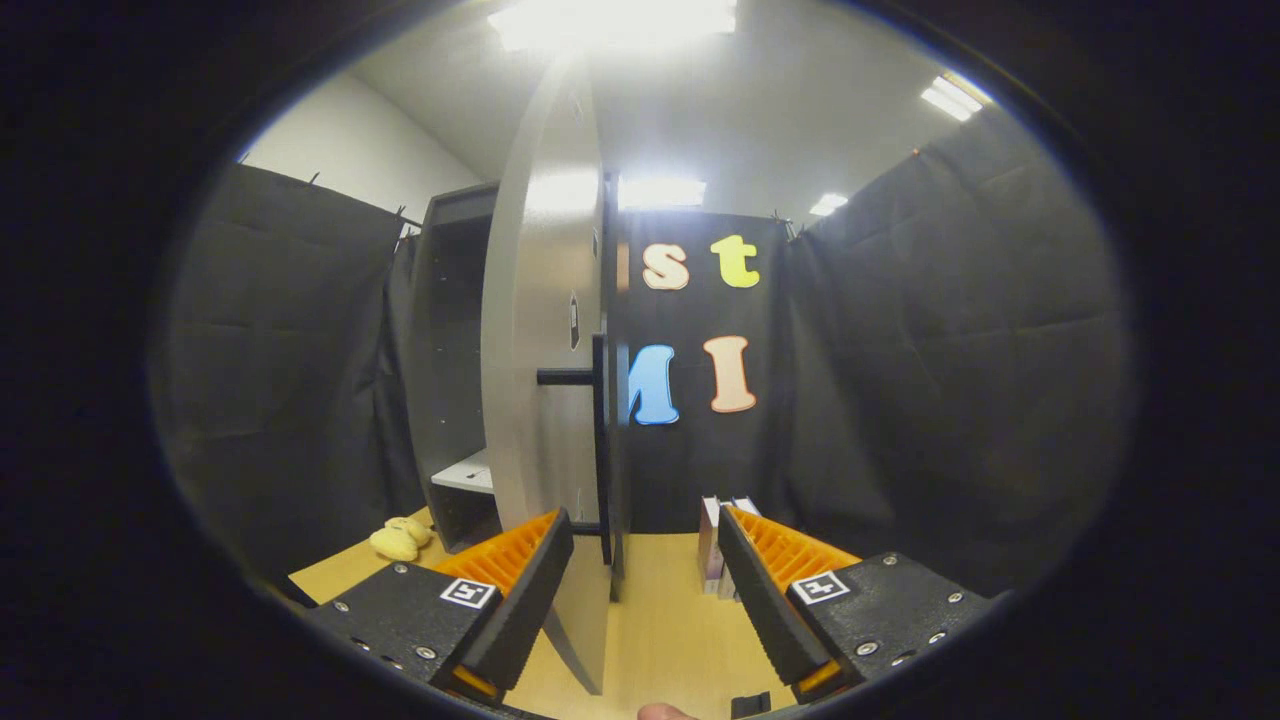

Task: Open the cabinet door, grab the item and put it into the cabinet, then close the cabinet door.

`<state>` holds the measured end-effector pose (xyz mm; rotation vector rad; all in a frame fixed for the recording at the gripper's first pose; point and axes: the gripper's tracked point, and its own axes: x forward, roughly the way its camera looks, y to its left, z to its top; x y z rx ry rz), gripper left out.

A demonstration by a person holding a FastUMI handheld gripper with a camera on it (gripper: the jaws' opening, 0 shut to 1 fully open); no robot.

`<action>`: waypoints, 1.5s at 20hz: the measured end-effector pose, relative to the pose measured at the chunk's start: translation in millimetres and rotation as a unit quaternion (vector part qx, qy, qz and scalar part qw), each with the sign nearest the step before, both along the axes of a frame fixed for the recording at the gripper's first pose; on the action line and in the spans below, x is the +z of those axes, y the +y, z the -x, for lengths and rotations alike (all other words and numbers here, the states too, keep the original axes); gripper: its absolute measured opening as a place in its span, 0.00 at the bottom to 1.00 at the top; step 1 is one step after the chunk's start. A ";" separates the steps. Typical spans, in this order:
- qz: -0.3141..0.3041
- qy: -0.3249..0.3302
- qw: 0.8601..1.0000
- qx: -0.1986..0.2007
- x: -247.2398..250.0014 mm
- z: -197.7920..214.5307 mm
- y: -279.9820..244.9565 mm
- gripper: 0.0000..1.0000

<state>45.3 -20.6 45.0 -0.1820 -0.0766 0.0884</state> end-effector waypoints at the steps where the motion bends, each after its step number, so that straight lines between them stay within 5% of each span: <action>1: -0.010 0.006 1.000 0.005 -3.3 -0.4 6.0 0.91; 17: -0.039 0.038 0.995 0.086 -21.8 -10.3 107.4 0.91; 25: -0.083 0.048 0.992 0.080 -18.2 -43.2 149.7 0.91; 30: -0.057 0.043 0.993 0.099 -19.9 -43.9 201.3 0.93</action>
